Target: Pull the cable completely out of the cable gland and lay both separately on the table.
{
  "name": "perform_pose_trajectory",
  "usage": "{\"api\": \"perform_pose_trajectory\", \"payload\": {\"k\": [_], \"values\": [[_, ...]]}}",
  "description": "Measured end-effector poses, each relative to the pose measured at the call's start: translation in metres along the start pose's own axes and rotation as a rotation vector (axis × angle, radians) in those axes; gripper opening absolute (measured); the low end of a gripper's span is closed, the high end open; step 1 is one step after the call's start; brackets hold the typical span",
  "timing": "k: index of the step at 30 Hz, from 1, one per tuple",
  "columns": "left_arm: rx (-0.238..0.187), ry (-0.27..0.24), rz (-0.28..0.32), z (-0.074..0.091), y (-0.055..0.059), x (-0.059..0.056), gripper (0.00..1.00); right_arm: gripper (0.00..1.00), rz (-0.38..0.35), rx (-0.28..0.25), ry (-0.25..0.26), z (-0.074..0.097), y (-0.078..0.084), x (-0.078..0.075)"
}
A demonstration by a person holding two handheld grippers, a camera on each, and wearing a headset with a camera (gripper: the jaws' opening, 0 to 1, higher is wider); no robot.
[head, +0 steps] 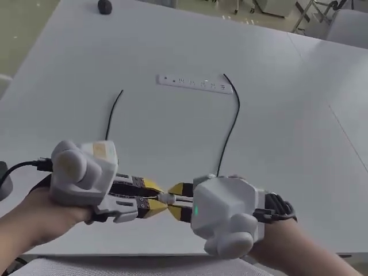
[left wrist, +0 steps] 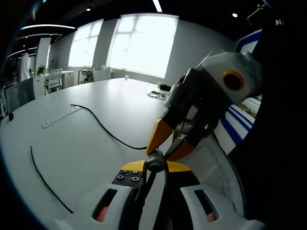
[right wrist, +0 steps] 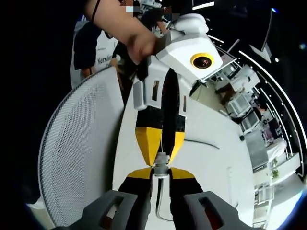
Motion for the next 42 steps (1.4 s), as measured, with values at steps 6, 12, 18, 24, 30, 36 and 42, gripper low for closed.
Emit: {"api": "perform_pose_trajectory", "payload": {"k": [6,12,18,24,30,36,42], "values": [[0.005,0.004,-0.008,-0.001,0.000,-0.002,0.15,0.10,-0.026,-0.001,-0.018,0.000,0.002,0.001],[0.000,-0.007,-0.035,-0.002,0.000,-0.001,0.15,0.15,-0.129,-0.045,-0.016,0.005,0.003,-0.002],[-0.007,-0.016,-0.085,-0.002,-0.002,-0.001,0.15,0.20,-0.373,-0.153,0.013,0.019,0.013,-0.006],[-0.020,-0.027,-0.104,-0.001,-0.006,0.000,0.15,0.17,-0.479,-0.171,0.033,0.023,0.028,-0.006],[-0.015,-0.021,-0.097,-0.003,-0.005,-0.002,0.15,0.13,-0.456,-0.143,0.052,0.013,0.028,-0.002],[-0.009,-0.020,-0.087,-0.004,-0.006,-0.003,0.15,0.09,-0.436,-0.145,0.063,0.010,0.023,-0.006],[-0.007,-0.020,-0.080,-0.004,-0.006,-0.002,0.15,0.02,-0.383,-0.127,0.055,0.006,0.022,-0.003]]}}
Point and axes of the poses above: the centre of the closed fingertips' face, and the gripper's own axes: z roughly backward along the fingers, x roughly to its left, y roughly out of its underside, the point moved 2 cm from there along z, roughly backward along the fingers, and after that the axes turned 8 degrees about -y, right-handed, at the moved point
